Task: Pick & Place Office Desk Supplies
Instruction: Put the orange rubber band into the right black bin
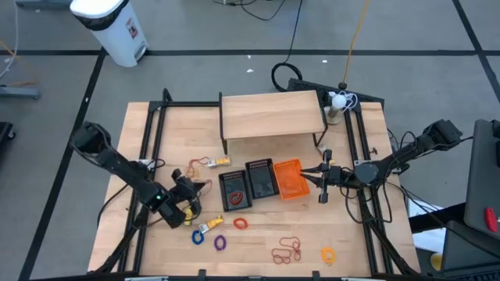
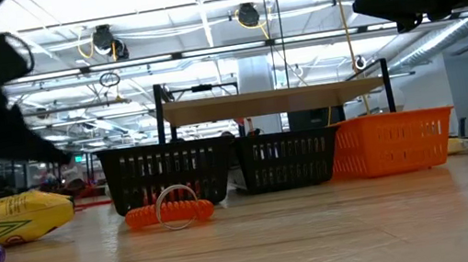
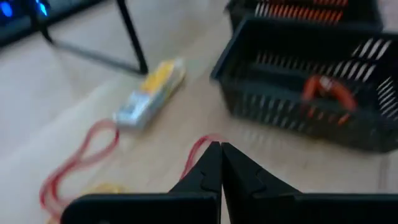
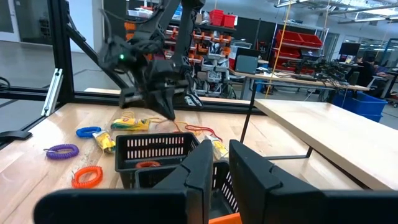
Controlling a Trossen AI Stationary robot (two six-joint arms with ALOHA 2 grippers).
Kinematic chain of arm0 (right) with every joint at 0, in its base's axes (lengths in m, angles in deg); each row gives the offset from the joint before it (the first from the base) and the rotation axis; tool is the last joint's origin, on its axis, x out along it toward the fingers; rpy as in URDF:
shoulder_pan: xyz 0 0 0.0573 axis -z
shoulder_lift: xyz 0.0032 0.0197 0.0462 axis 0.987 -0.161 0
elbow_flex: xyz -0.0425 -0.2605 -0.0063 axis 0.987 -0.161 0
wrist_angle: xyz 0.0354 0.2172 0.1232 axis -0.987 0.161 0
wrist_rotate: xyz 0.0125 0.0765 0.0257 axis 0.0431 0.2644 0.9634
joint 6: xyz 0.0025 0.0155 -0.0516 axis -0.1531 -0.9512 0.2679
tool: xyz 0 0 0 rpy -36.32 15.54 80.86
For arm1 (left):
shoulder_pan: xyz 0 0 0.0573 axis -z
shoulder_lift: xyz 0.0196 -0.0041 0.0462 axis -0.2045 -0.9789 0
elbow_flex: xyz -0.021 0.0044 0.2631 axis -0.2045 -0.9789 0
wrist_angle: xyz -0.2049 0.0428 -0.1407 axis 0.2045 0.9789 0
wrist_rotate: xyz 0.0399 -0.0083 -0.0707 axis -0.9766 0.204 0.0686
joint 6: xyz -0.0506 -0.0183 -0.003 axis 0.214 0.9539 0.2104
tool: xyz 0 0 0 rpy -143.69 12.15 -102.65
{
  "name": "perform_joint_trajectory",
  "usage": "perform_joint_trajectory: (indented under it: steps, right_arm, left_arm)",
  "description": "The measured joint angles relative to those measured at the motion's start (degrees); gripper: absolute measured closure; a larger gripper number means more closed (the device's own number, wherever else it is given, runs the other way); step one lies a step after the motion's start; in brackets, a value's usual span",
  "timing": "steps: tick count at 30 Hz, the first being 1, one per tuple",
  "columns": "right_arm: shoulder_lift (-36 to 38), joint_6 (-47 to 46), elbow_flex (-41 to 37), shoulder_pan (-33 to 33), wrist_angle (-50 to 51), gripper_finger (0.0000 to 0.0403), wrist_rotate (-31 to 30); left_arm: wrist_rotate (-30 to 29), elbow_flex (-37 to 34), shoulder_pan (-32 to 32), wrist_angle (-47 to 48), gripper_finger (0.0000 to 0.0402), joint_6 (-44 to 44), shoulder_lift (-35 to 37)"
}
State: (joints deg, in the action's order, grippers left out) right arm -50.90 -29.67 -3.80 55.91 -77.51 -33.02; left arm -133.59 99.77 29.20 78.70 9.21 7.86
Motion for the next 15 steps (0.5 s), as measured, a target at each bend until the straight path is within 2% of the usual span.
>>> perform_joint_trajectory:
  steps: [5,15]
  right_arm:
    - [0.0,0.0,0.0,0.0,0.0,0.0358,0.0]
    - [0.0,0.7,0.0,0.0,-0.7,0.0358,0.0]
  left_arm:
    - [-3.2,4.8,0.1,-2.4,0.0401,-11.6,3.0]
    - [-3.8,15.3,0.1,-11.2,0.0401,-35.1,4.5]
